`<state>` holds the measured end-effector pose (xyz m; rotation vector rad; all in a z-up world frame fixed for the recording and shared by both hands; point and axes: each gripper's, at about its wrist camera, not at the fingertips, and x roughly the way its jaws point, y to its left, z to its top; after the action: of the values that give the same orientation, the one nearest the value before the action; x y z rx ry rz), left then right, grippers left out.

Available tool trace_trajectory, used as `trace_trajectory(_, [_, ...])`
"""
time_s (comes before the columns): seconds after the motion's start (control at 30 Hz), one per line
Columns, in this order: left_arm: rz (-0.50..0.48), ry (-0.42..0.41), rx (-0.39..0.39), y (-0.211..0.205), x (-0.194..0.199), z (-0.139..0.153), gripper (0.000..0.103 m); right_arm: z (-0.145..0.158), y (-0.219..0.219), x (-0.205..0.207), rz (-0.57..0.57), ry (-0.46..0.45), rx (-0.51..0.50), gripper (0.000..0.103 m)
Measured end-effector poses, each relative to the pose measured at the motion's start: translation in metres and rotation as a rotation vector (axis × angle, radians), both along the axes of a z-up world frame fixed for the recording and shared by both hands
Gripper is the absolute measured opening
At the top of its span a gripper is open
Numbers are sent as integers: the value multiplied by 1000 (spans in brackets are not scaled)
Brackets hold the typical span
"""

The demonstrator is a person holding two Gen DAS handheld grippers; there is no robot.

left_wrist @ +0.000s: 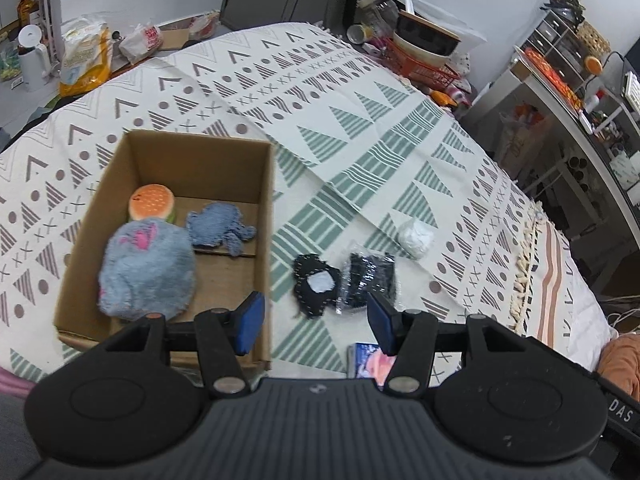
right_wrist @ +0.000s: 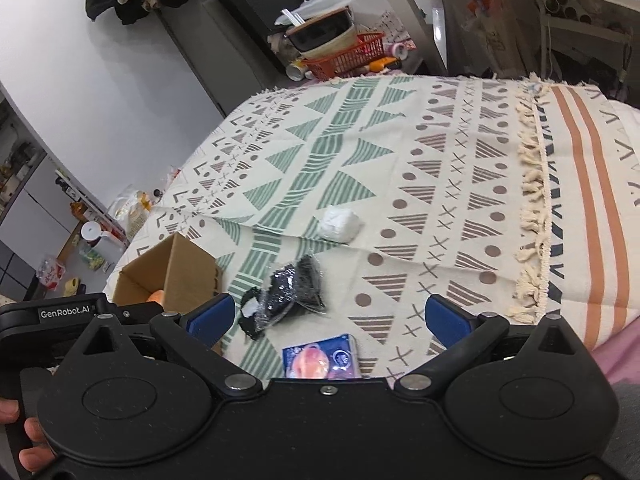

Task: Organize soft objects
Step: 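Move the right tool back toward the snack box and bead bags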

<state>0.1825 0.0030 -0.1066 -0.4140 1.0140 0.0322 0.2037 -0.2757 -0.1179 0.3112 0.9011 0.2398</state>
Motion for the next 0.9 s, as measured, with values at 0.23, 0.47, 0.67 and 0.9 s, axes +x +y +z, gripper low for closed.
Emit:
trace_trajectory(0.23, [-38,6,11,-21,6,-3,55,-19,-6,5,31,65,19,101])
trace_trajectory(0.47, [-73,26,37,-37,12,-11,55,-37,2,11,56,123,20,101])
trace_trajectory(0.67, [-104,36,52,-43,19,-15,55,-54,16,16,82,169,-22,101])
trace_trajectory(0.9, [-154,60,78,-51,30,-23,55,-74,35,22,100,219,-77,101])
